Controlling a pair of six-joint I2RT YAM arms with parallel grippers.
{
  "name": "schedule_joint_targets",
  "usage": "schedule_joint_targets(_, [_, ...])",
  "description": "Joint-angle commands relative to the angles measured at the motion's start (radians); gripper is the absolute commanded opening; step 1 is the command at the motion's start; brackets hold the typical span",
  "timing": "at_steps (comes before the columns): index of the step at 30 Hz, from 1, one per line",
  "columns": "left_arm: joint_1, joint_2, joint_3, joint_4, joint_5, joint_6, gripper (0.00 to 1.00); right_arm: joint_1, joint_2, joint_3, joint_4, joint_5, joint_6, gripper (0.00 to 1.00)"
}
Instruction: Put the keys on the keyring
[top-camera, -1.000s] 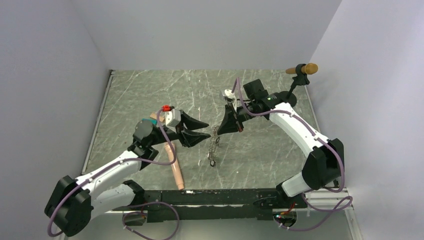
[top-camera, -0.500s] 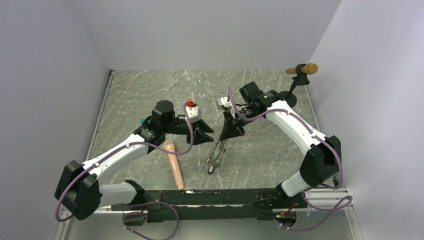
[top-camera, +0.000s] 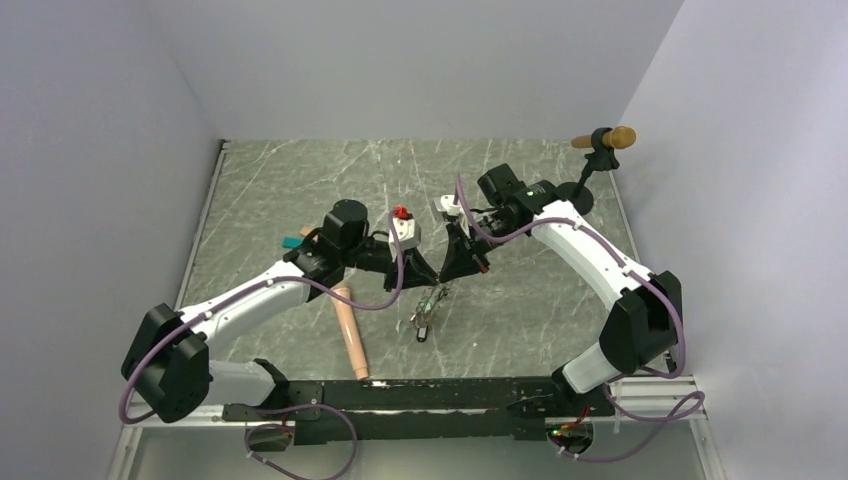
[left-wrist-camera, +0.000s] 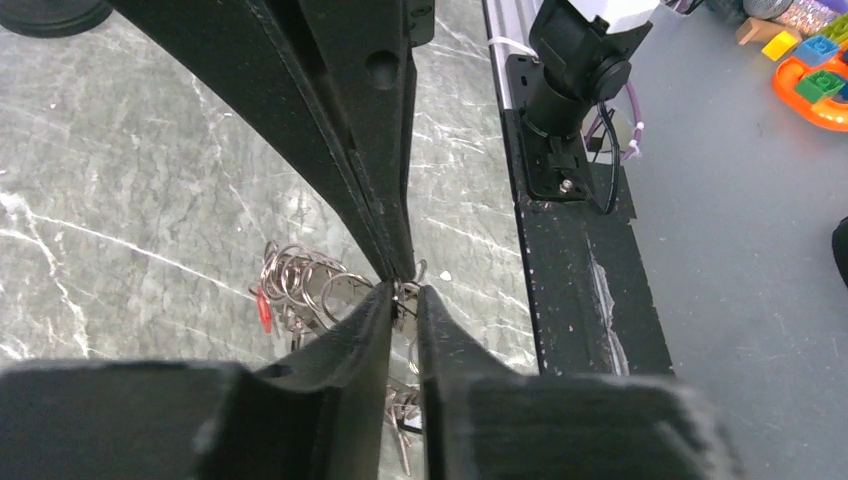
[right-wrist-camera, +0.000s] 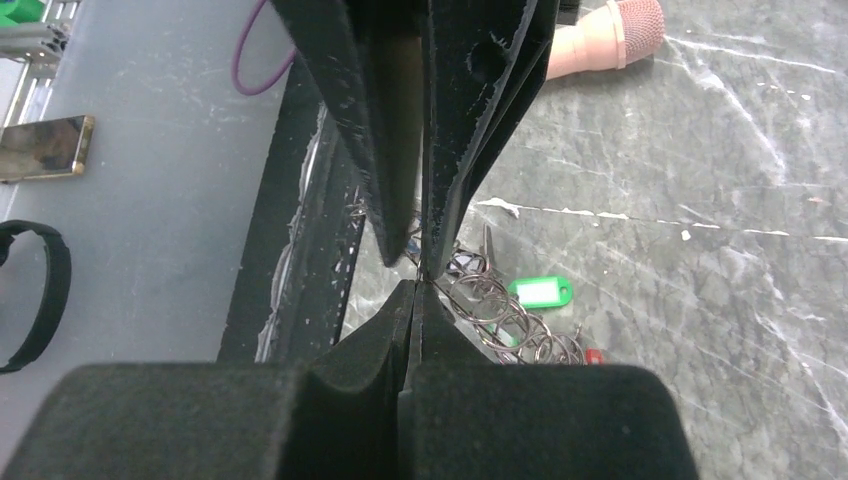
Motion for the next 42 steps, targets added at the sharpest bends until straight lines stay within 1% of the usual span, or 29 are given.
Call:
schedule_joint_targets(1, [-0.012, 0.023, 0.064, -0.044, 0.014, 0.043, 0.07, 0.005, -0.003, 0.043, -0.001, -0.046, -0.024, 0.00])
schedule_joint_targets(2, [-0.013, 0.027, 0.073, -0.057, 0.009, 0.047, 0.00, 0.004, -0.004, 0.043, -0.002, -0.046, -0.024, 0.00])
schedule_joint_targets(8, [-0.025, 0.019, 0.081, -0.098, -0.036, 0.062, 0.00, 0.005, -0.005, 0.041, 0.004, -0.050, -0.019, 0.00])
schedule_joint_targets(12, [-0.029, -0.026, 0.036, -0.046, -0.103, 0.029, 0.00, 0.003, -0.008, 0.031, 0.025, -0.059, 0.001, 0.00])
schedule_joint_targets(13, [-0.028, -0.044, 0.015, -0.017, -0.119, 0.009, 0.00, 0.003, -0.006, 0.028, 0.030, -0.063, 0.009, 0.04])
schedule_joint_targets(15, [-0.027, -0.080, -0.027, 0.052, -0.154, -0.039, 0.00, -0.001, -0.006, 0.021, 0.044, -0.072, 0.024, 0.26])
schedule_joint_targets(17, [-0.026, -0.110, -0.069, 0.125, -0.180, -0.091, 0.00, -0.012, -0.010, 0.017, 0.051, -0.088, 0.036, 0.35])
schedule_joint_targets(18, [-0.025, -0.121, -0.089, 0.166, -0.189, -0.139, 0.00, -0.018, -0.013, 0.014, 0.055, -0.097, 0.040, 0.37])
schedule_joint_targets(23, [-0.025, -0.152, -0.194, 0.375, -0.222, -0.273, 0.00, -0.032, -0.016, -0.003, 0.077, -0.119, 0.061, 0.40])
schedule_joint_targets(27, [-0.026, -0.162, -0.226, 0.474, -0.225, -0.329, 0.00, -0.032, -0.007, -0.016, 0.105, -0.129, 0.089, 0.42])
schedule_joint_targets(35, [-0.025, -0.188, -0.286, 0.594, -0.293, -0.409, 0.00, -0.032, 0.001, -0.029, 0.126, -0.121, 0.113, 0.42])
schedule_joint_targets(42, [-0.023, -0.190, -0.317, 0.646, -0.315, -0.441, 0.00, -0.030, -0.001, -0.034, 0.152, -0.114, 0.145, 0.40])
